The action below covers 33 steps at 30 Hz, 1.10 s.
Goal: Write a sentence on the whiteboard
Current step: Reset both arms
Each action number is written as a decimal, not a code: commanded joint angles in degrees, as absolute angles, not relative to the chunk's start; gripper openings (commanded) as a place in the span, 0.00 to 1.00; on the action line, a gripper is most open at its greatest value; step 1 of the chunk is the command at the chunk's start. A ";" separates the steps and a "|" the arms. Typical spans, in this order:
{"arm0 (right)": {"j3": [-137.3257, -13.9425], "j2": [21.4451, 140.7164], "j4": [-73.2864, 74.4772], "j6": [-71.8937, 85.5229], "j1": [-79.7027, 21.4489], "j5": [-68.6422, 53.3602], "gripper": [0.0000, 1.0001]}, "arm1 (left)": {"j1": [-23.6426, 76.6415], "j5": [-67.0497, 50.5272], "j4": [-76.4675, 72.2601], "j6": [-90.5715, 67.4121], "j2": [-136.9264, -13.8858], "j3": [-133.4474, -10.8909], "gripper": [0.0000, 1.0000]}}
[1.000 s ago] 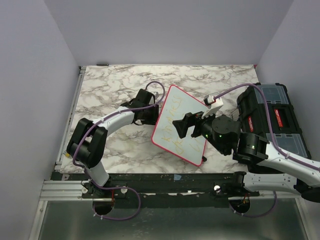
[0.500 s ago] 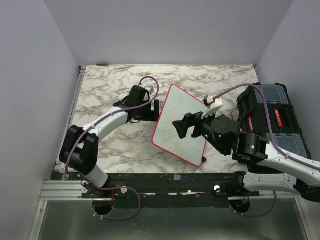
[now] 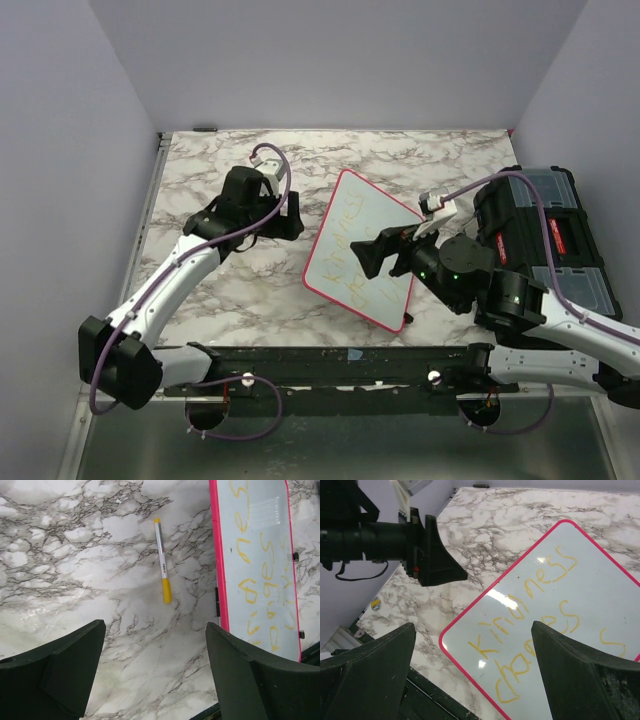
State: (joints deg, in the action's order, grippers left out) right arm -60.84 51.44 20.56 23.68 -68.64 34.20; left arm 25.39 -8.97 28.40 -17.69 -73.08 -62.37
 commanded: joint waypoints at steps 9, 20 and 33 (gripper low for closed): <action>-48.84 43.43 10.73 24.28 -69.05 34.82 1.00 | 25.14 -0.45 36.53 -9.58 -54.28 -59.59 0.98; -42.34 37.87 10.31 25.77 -69.01 39.02 1.00 | 25.13 -6.60 30.46 -12.35 -36.75 -45.91 0.98; -40.86 33.81 12.39 26.20 -69.00 40.96 1.00 | 25.14 -10.01 25.31 -15.56 -27.42 -36.48 0.98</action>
State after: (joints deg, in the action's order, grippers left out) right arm -41.56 33.80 11.73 25.52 -68.64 38.52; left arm 25.34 -7.42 28.38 -14.39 -28.38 -37.34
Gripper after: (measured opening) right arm 0.998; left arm 0.984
